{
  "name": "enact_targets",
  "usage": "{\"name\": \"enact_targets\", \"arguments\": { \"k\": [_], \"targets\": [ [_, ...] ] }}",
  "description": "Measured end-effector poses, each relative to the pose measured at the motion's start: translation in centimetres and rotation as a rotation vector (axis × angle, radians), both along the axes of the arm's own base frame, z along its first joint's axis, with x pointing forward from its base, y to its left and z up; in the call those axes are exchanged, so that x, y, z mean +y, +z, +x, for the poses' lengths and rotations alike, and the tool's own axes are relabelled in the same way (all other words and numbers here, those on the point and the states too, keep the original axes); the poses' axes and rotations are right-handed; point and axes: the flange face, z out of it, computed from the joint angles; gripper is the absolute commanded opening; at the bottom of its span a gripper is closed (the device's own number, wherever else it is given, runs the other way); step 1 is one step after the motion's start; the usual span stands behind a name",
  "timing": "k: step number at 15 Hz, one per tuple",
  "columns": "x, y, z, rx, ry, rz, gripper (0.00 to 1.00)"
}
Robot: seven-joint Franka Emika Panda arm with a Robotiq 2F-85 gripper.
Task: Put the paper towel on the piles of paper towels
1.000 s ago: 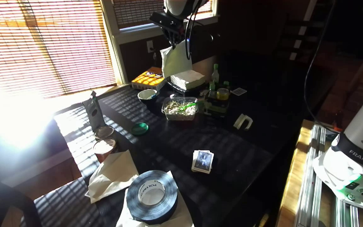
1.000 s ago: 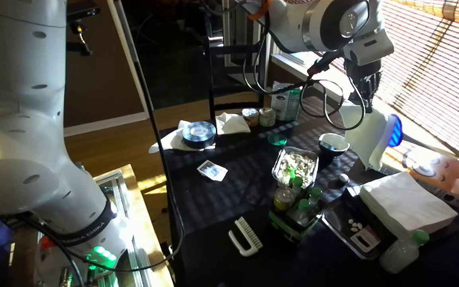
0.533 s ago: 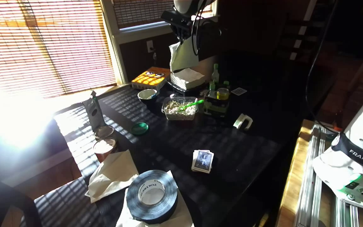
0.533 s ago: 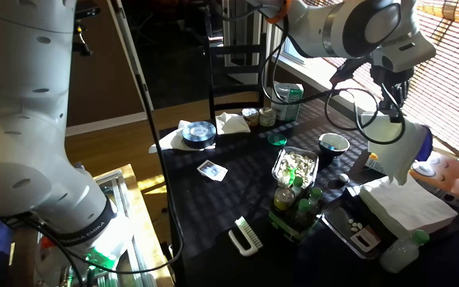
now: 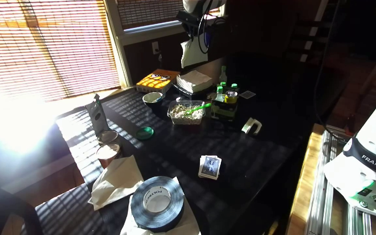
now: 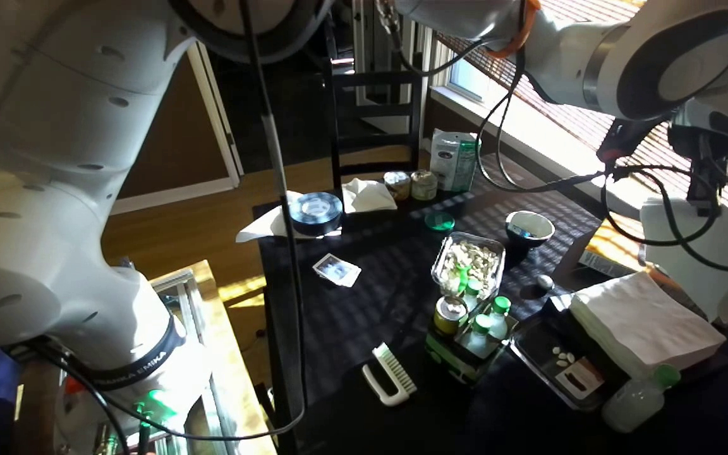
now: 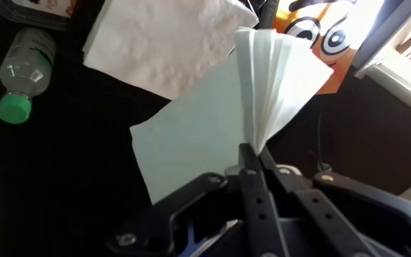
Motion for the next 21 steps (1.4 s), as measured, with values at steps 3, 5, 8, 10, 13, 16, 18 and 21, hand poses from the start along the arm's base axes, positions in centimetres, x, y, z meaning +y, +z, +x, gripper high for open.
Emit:
{"name": "enact_targets", "arguments": {
  "k": [3, 5, 8, 10, 13, 16, 18, 21],
  "targets": [
    [-0.9, -1.0, 1.5, 0.018, -0.026, 0.03, 0.03],
    [-1.0, -1.4, 2.1, 0.018, -0.03, 0.032, 0.03],
    [-1.0, -1.4, 2.3, 0.012, -0.029, 0.029, 0.01],
    [-0.8, -1.8, 2.5, 0.011, -0.013, 0.028, 0.01],
    [-0.9, -3.2, 2.7, 0.017, 0.028, 0.034, 0.01],
    [-1.7, -4.7, 3.0, 0.007, 0.062, 0.041, 0.01],
    [-2.4, -5.1, 3.3, -0.012, 0.086, 0.039, 0.01],
    [-3.2, -4.7, 4.0, -0.046, 0.123, 0.03, 0.01]
  ]
}}
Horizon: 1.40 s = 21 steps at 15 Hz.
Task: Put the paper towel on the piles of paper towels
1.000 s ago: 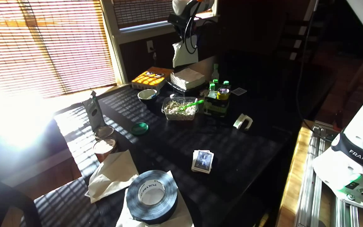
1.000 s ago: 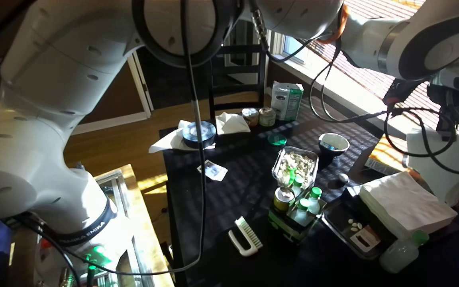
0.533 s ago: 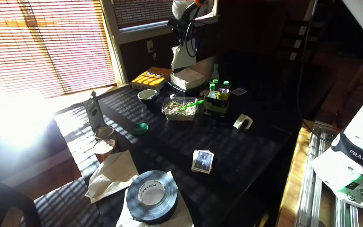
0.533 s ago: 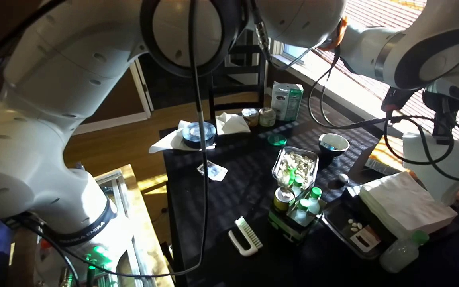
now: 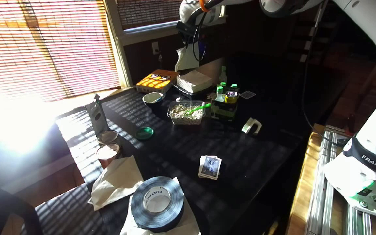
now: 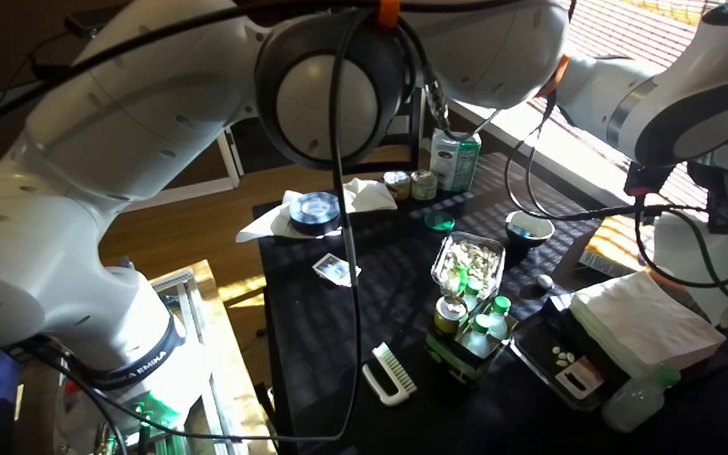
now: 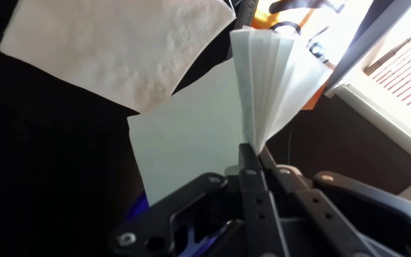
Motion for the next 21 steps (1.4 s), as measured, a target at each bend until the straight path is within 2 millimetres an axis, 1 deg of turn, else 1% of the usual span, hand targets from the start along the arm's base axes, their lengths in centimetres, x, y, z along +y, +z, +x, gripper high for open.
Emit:
{"name": "enact_targets", "arguments": {
  "k": [3, 11, 16, 21],
  "targets": [
    [-0.2, 0.1, 0.8, -0.012, 0.044, -0.02, 0.01],
    [-1.1, -2.6, 1.9, -0.017, 0.07, -0.029, 0.01],
    [-1.4, -3.7, 2.0, -0.001, 0.078, -0.031, 0.01],
    [-1.9, -5.6, 1.3, 0.107, 0.142, -0.026, 0.01]
  ]
}}
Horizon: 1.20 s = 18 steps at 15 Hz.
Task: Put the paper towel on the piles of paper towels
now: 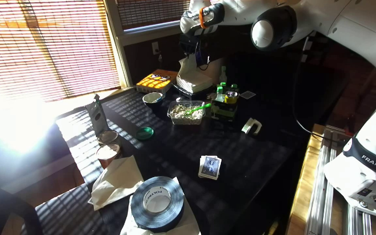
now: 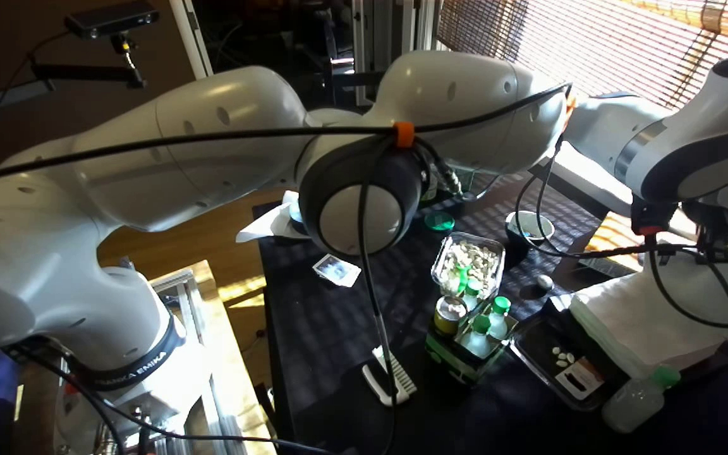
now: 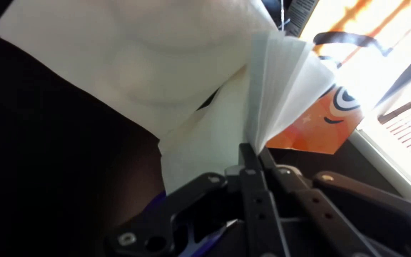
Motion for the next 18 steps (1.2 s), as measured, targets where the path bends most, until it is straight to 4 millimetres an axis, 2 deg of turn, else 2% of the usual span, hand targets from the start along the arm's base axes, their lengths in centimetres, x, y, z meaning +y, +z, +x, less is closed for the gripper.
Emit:
{"name": "enact_targets", "arguments": {
  "k": [4, 8, 10, 15, 18],
  "targets": [
    [0.4, -0.6, -0.3, 0.076, 0.066, 0.003, 0.01],
    [1.5, 0.2, 0.1, 0.091, 0.061, 0.017, 0.01],
    [1.5, 0.3, -0.1, 0.111, 0.029, 0.022, 0.01],
    [0.4, -1.5, -1.7, 0.25, -0.023, 0.055, 0.01],
    [0.5, -2.5, -2.5, 0.329, -0.046, 0.088, 0.01]
  ]
}}
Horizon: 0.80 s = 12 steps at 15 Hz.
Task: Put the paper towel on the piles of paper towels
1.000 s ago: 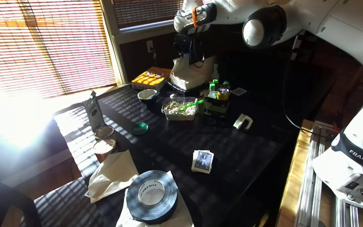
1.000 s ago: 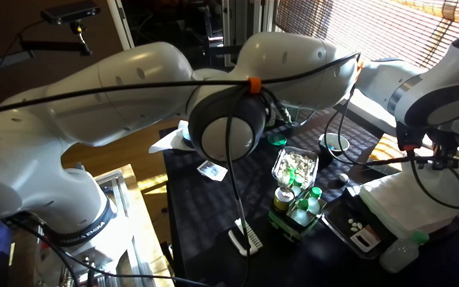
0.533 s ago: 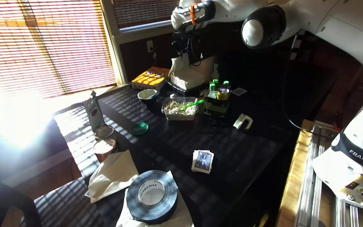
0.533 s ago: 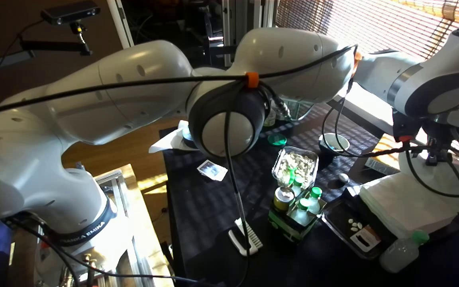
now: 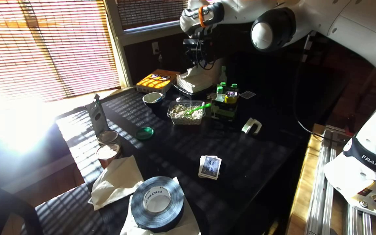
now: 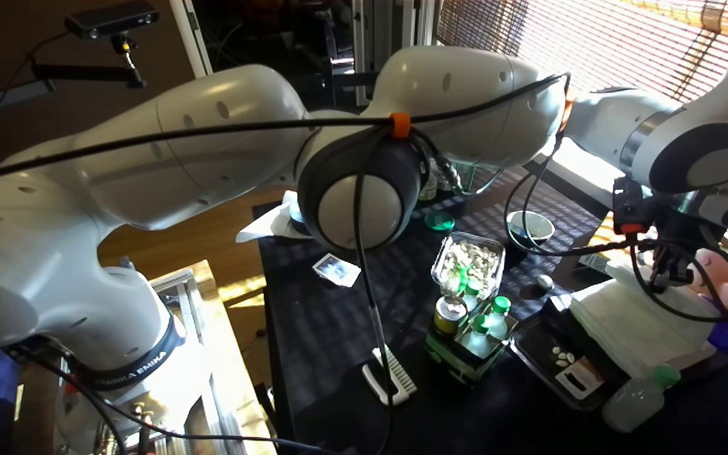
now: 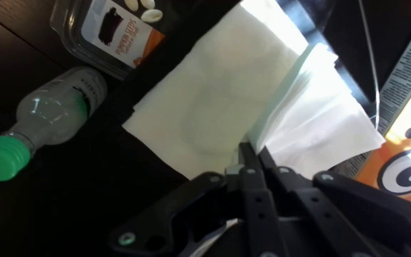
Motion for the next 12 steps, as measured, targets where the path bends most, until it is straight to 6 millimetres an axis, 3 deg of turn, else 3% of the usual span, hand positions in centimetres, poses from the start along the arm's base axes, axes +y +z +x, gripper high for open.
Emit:
{"name": "enact_targets", "arguments": {
  "k": [8, 12],
  "targets": [
    [1.9, -0.7, 0.4, 0.025, -0.08, 0.022, 0.01],
    [1.5, -1.4, 0.7, -0.003, -0.069, -0.04, 0.01]
  ]
}}
